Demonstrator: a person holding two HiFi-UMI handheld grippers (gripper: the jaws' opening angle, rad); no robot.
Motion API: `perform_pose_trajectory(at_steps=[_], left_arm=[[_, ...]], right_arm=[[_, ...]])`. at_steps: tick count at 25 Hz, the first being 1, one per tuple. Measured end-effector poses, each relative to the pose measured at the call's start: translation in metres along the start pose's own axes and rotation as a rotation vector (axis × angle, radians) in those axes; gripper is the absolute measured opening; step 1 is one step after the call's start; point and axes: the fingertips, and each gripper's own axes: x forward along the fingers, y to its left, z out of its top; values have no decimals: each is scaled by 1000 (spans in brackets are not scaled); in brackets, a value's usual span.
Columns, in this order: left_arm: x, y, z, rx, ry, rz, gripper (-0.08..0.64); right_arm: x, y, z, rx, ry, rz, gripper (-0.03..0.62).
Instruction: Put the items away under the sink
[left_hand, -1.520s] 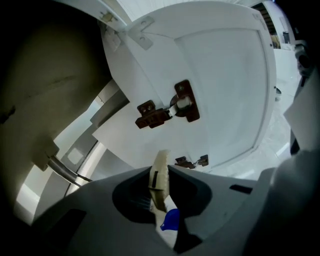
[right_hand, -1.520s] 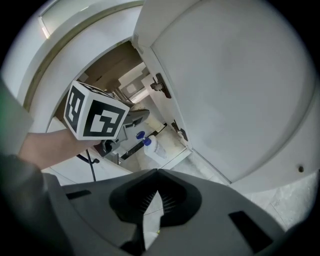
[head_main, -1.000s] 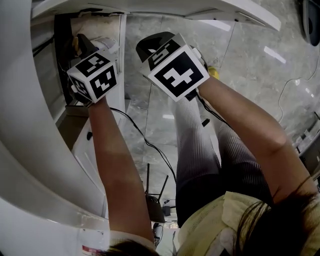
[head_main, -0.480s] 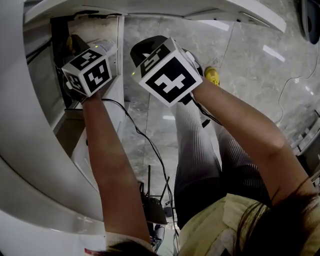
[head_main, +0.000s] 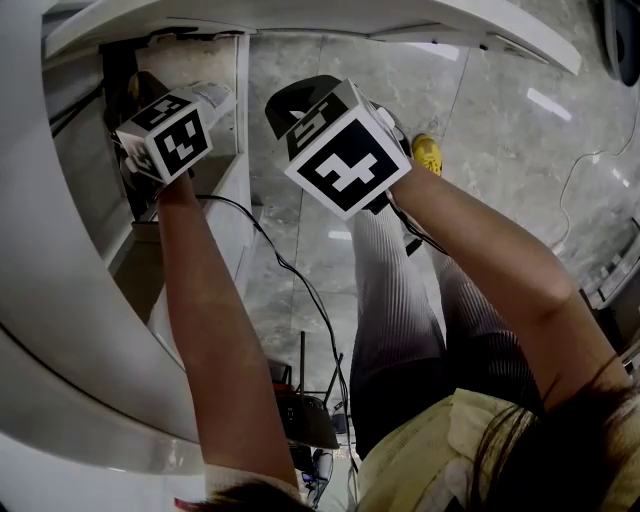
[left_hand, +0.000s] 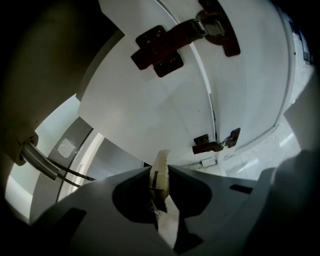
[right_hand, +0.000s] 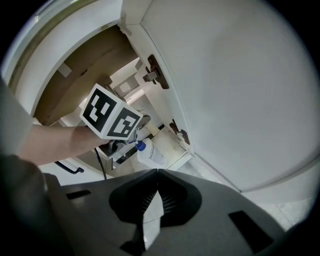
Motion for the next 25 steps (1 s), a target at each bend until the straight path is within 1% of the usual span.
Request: perform_pose_trajectory(at_steps=[3,8,15,20,21,23,25], left_arm=[[2,0,-2,-4,0,-1,83],[1,2,-3,-48,-8,-12,83],[4,-2,-5,-54,25,-43,84],[6,12,-5,-78,42,-3,86],[6,14,-4,-85,39,0,91],[6,15,-3,-105,26,-4,136],[6,14,-2,-113,23,-8,156]], right_arm=[[1,3,3,-7,-5,8,26],[8,2,9,-6,-15,3,26],[18,1,17,-17,-20,5,26],[18,1,15,-10,-18,2,26],[18,0,14,-9,-17,-1,26],[17,-1,13,-12,-11,-11,26],[16,0,14,-11,-14,-12,26]])
